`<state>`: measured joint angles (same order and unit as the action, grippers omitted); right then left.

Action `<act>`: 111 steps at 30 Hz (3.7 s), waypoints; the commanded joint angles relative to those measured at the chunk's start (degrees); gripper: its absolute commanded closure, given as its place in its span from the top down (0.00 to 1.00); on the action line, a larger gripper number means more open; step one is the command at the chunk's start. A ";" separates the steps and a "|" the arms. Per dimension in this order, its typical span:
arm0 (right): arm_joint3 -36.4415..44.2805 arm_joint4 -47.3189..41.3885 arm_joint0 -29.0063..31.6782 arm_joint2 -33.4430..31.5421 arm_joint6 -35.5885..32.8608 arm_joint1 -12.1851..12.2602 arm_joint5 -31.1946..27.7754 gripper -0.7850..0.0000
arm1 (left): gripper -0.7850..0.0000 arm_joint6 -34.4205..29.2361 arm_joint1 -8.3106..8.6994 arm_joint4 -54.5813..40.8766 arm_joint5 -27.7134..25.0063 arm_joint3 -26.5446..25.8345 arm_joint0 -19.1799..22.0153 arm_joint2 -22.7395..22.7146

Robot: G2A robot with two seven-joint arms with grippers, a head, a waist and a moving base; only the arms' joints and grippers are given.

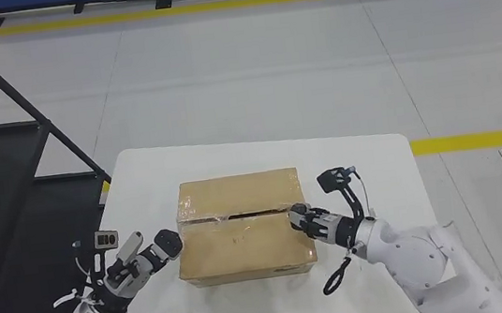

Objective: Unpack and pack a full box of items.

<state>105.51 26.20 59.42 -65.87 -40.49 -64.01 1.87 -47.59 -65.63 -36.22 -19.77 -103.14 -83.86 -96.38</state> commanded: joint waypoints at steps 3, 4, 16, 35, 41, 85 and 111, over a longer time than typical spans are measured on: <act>0.07 0.90 0.13 0.02 0.54 0.02 -0.38 0.00 | 1.00 -0.01 0.03 -0.16 -0.03 0.06 0.07 0.10; 0.07 0.90 0.13 0.02 0.54 0.02 -0.38 0.00 | 1.00 0.02 0.03 -0.20 -0.08 0.08 0.07 0.14; -0.05 1.91 0.70 -0.16 1.41 0.08 -1.17 0.00 | 1.00 0.41 0.04 -0.03 -0.06 0.62 0.52 1.20; -1.57 2.09 -7.40 -2.89 -22.52 1.53 -6.12 0.00 | 1.00 0.99 0.15 1.31 0.54 0.01 0.92 2.58; -6.94 -1.37 -13.43 -1.44 -28.72 1.21 -2.85 0.00 | 1.00 1.14 0.21 1.70 0.70 -0.21 0.73 2.61; -4.26 14.14 -13.03 0.26 -11.31 2.49 -10.82 0.00 | 1.00 1.83 0.49 1.88 0.49 0.18 0.99 3.55; 1.16 26.72 -4.41 -0.63 4.90 2.69 -8.40 0.00 | 1.00 1.17 0.68 1.17 -0.85 0.03 -0.77 2.72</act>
<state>106.81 52.37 54.42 -66.05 -37.75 -61.34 -6.59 -46.42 -64.96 -35.14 -20.70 -103.14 -84.66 -93.68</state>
